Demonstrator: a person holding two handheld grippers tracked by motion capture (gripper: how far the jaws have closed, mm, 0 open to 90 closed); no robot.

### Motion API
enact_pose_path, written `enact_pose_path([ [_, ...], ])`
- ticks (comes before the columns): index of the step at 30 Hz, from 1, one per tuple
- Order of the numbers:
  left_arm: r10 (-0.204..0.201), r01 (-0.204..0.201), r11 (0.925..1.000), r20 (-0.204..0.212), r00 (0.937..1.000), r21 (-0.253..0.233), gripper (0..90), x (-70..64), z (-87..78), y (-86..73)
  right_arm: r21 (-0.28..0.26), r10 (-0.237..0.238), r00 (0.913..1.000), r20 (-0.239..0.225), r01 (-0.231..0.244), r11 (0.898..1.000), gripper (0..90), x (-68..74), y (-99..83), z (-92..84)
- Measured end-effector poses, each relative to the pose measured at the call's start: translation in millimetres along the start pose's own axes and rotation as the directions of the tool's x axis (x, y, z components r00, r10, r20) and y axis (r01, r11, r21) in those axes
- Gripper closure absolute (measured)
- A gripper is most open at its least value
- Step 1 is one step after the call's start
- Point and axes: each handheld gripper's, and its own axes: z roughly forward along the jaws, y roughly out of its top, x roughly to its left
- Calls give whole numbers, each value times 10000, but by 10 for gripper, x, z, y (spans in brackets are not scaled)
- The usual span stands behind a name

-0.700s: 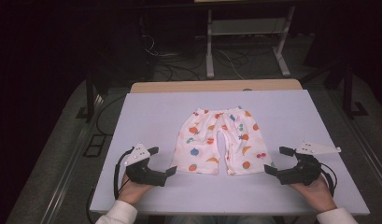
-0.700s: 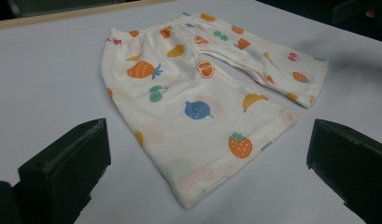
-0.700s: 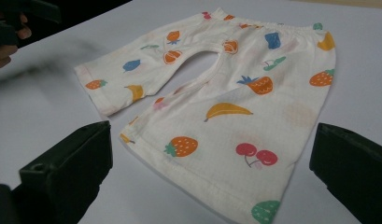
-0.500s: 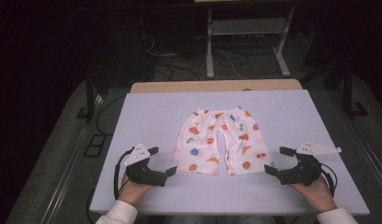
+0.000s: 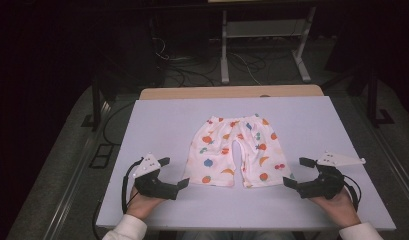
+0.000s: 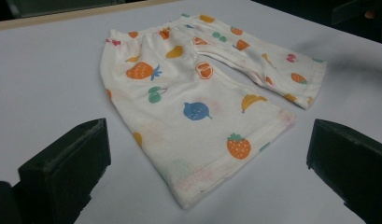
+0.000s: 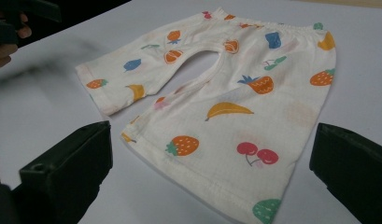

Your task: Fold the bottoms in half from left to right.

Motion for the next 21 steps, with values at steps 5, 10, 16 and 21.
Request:
enact_pose_path([
  [5,27,-27,10000,16,10000,43,0,0,6,-2,-19,-4,10000,-39,4,10000,0,2,13,-3],
  [10,16,-17,10000,30,10000,53,0,1,8,-3,-57,212,9997,-151,-213,9998,0,-14,62,-36],
  [16,-8,8,10000,18,10000,89,0,0,15,-7,-87,329,9992,-243,-331,9994,0,-21,148,-18],
  [21,-52,52,9999,7,10000,93,0,14,14,-7,174,238,9993,-284,-233,9996,0,-14,181,37],
])
